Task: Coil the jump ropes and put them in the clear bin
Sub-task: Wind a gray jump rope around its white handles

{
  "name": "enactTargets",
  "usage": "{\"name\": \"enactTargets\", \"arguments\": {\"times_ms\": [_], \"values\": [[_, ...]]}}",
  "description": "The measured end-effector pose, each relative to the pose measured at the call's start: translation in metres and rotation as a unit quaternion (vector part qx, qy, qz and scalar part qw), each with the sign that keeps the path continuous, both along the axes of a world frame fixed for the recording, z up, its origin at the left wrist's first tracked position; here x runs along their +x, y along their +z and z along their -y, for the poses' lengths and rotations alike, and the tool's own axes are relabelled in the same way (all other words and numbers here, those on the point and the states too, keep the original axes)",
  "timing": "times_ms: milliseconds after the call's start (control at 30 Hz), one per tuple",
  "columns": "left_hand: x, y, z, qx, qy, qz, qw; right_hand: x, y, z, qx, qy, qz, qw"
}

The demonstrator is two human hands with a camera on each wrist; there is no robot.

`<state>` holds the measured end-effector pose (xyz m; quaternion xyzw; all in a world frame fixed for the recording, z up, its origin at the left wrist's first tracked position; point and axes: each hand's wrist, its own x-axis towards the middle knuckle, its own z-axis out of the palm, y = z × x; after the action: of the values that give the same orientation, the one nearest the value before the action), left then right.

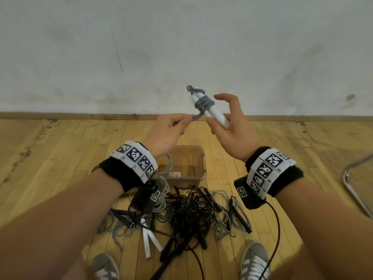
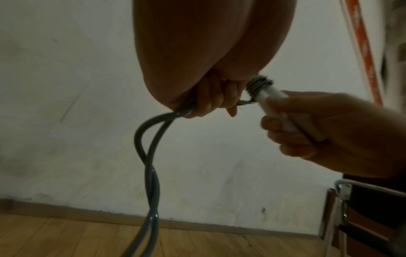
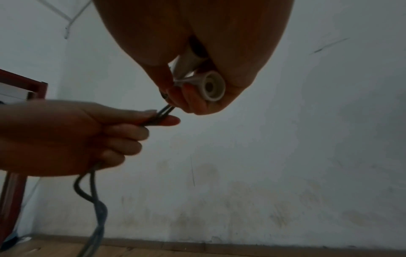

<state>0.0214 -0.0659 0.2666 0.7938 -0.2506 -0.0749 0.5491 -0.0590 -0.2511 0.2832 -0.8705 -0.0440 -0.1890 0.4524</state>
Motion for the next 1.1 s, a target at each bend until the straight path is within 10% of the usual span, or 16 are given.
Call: {"name": "enactTargets", "arguments": {"times_ms": [200,700,867,967,1100], "values": [[-0.019,0.003,0.009,0.029,0.038,0.086,0.995,0.016,-0.018,0.005,-0.074,-0.039,-0.009,0.996],[-0.003,0.01,0.007,-0.114,0.182,-0.103,0.971,0.014,-0.012,-0.03,-0.265,-0.019,0.001,0.964],[-0.004,0.008,-0.001,-0.137,0.152,-0.13,0.97,0.011,-0.005,-0.025,0.028,0.018,-0.063,0.997],[-0.003,0.008,-0.004,-0.147,0.126,-0.124,0.973,0.001,0.004,-0.028,0.219,0.092,-0.211,0.948],[-0.006,0.01,-0.004,-0.149,0.086,-0.137,0.976,0.001,-0.002,-0.028,0.235,0.101,-0.195,0.947]]}}
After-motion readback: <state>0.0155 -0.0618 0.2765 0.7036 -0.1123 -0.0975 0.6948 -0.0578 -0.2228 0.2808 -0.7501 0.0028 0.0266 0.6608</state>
